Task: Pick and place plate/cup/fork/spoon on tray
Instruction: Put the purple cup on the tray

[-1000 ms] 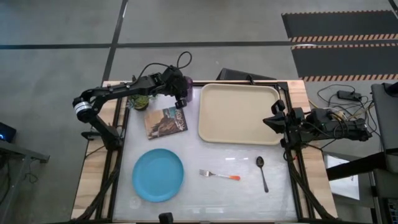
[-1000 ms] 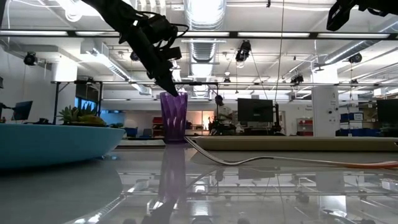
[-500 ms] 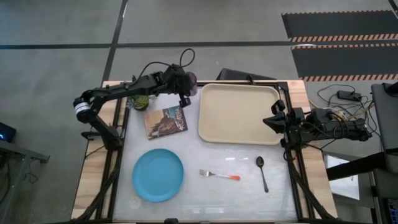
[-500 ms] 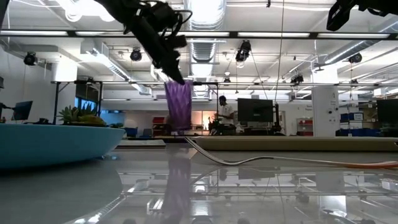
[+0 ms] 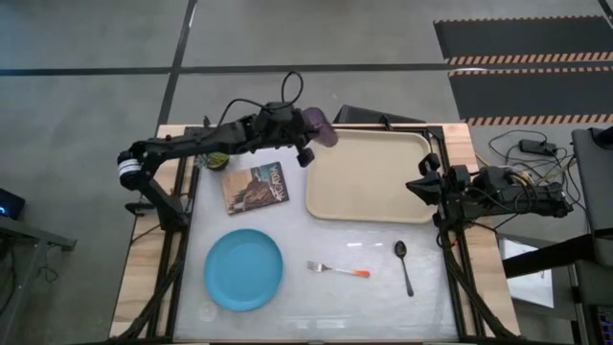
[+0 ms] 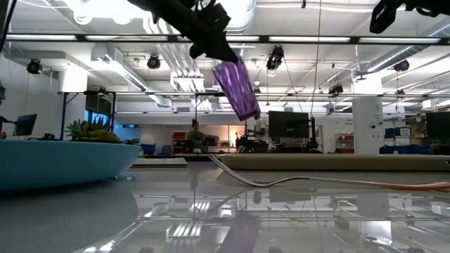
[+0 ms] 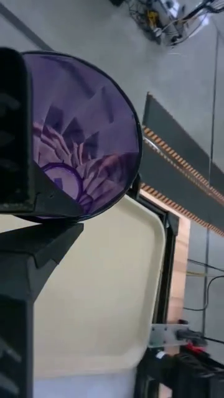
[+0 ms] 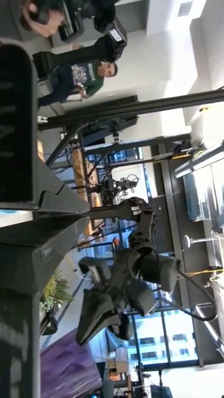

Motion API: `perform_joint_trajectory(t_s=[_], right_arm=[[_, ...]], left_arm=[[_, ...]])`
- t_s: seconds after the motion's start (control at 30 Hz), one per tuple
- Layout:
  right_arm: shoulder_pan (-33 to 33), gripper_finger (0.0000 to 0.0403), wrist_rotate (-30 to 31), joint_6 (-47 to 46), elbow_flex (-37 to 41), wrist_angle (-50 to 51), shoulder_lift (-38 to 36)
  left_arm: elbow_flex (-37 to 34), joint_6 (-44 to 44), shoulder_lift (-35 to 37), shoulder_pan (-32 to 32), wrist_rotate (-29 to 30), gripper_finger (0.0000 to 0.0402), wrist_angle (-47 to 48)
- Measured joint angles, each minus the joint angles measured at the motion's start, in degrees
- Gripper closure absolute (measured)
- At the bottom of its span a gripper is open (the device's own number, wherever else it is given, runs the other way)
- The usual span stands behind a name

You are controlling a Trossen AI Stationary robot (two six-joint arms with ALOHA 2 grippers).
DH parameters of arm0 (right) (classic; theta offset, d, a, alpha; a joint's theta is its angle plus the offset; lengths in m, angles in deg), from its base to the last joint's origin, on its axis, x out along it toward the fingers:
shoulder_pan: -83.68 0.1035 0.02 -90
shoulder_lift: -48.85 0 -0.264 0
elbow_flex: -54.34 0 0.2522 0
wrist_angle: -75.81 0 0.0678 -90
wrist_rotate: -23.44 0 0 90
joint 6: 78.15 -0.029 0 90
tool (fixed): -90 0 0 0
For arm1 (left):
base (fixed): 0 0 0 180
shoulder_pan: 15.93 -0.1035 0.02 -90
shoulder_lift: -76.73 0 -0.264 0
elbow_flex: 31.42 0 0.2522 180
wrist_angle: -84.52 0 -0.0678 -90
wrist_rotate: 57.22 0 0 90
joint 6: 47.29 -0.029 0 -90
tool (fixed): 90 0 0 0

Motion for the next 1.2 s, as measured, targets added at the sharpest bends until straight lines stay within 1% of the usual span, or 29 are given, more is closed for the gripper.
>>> perform_joint_trajectory(t_s=[0.1, 0.23, 0.43, 0.63, 0.73, 0.87, 1.2], right_arm=[[0.0, 0.0394, 0.0, 0.0, 0.0, 0.0, 0.0], [0.0, 0.0394, 0.0, 0.0, 0.0, 0.0, 0.0], [0.0, 0.0394, 0.0, 0.1, 0.0, 0.0, 0.0], [0.0, 0.0394, 0.0, 0.4, 0.0, 0.0, 0.0], [0.0, 0.0394, 0.0, 0.4, 0.0, 0.0, 0.0], [0.0, 0.0394, 0.0, 0.4, 0.0, 0.0, 0.0], [0.0, 0.0394, 0.0, 0.5, 0.0, 0.3, 0.0]], left_arm=[[0.0, 1.7, -1.9, 0.4, 0.0, 0.0401, -2.7], [1.7, 1.8, -5.8, 0.5, -0.1, 0.0401, -2.2], [9.3, 1.7, -11.6, 0.4, 0.0, 0.0401, 0.2], [19.9, 0.3, -17.4, 0.4, 1.5, 0.0401, 12.2], [23.8, -0.2, -19.3, 0.3, 2.9, 0.0401, 18.1], [23.5, -0.2, -20.6, 0.2, 3.3, 0.0401, 19.2], [21.5, 0.7, -21.1, 0.2, 3.2, 0.0402, 17.9]])
